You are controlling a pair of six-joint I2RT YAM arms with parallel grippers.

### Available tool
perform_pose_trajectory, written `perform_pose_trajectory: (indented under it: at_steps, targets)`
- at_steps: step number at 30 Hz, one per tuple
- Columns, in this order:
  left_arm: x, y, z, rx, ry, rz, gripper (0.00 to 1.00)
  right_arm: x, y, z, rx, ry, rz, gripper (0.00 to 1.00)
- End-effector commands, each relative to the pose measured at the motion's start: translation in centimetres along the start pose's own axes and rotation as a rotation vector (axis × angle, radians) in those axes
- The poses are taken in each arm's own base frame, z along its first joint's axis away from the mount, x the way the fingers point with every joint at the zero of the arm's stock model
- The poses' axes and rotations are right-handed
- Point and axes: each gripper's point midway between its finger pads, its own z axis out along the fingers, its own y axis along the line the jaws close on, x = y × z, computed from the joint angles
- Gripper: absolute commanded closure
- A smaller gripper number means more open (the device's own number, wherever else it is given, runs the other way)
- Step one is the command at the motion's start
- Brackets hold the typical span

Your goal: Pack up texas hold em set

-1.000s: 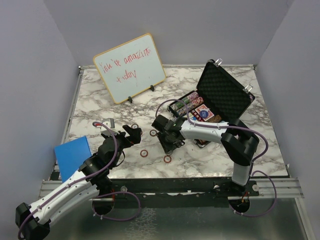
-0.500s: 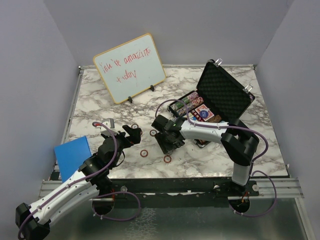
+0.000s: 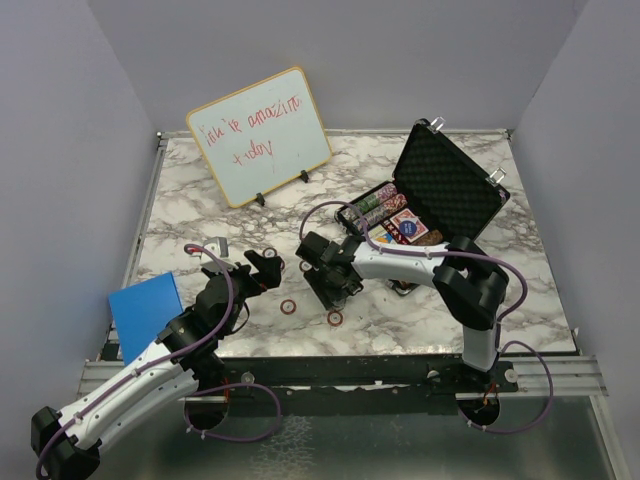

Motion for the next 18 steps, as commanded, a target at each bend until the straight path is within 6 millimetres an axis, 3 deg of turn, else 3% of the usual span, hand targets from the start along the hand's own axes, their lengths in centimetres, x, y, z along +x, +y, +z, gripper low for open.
perform_pose_trajectory:
  at_steps: [1, 9, 12, 18]
  targets:
    - [0.1, 0.7, 0.0, -0.026, -0.008, 0.000, 0.01, 2.7, -0.8, 1.9, 0.054, 0.099, -0.012, 0.44]
    - [0.5, 0.1, 0.1, 0.008, 0.005, -0.003, 0.01, 3.7, -2.4, 1.9, 0.145, 0.091, 0.069, 0.67]
    - [0.7, 0.0, 0.1, 0.014, 0.016, -0.002, 0.01, 2.8, -2.4, 1.3, 0.152, 0.049, 0.099, 0.70]
    - [1.5, -0.3, 0.1, 0.039, 0.046, 0.000, 0.01, -0.4, -2.5, -1.9, 0.154, -0.074, 0.172, 0.72]
